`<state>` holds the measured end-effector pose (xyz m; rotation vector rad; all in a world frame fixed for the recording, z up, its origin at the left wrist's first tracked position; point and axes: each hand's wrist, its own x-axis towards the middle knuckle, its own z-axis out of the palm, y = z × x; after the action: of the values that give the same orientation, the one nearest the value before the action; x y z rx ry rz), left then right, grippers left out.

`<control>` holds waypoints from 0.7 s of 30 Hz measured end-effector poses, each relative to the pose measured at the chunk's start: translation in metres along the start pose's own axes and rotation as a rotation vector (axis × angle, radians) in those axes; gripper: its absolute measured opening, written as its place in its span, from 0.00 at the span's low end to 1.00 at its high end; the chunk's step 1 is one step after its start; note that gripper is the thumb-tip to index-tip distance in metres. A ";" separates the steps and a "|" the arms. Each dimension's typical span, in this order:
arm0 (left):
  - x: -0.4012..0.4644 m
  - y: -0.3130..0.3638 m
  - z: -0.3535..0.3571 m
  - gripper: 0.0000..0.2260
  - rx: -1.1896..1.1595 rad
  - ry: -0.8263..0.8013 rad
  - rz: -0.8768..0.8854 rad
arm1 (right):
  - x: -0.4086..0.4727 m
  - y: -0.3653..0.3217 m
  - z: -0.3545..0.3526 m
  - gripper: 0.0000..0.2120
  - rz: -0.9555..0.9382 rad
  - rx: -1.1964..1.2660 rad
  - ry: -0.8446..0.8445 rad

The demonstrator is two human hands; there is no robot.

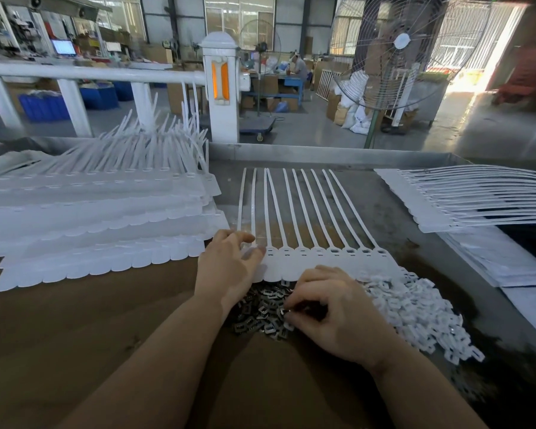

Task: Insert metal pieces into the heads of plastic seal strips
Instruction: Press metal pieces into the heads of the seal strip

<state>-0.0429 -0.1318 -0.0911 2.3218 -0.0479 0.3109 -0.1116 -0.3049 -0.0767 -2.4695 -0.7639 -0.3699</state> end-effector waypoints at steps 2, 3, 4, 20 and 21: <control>-0.001 0.000 0.000 0.14 0.009 -0.006 0.005 | 0.000 0.000 0.000 0.05 0.006 -0.001 -0.026; -0.001 0.000 0.000 0.15 0.018 -0.007 0.007 | 0.000 0.001 0.000 0.05 0.012 0.001 -0.032; -0.001 0.000 0.000 0.15 0.028 -0.009 0.008 | 0.000 0.001 0.000 0.05 0.020 0.003 -0.036; 0.000 -0.002 0.001 0.15 0.044 -0.011 0.030 | 0.001 0.006 0.006 0.03 0.064 -0.075 0.224; 0.000 -0.002 0.001 0.14 0.043 -0.011 0.034 | 0.001 0.008 0.006 0.04 0.083 -0.115 0.304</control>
<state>-0.0422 -0.1313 -0.0934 2.3670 -0.0874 0.3195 -0.1058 -0.3067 -0.0849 -2.4604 -0.5253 -0.7550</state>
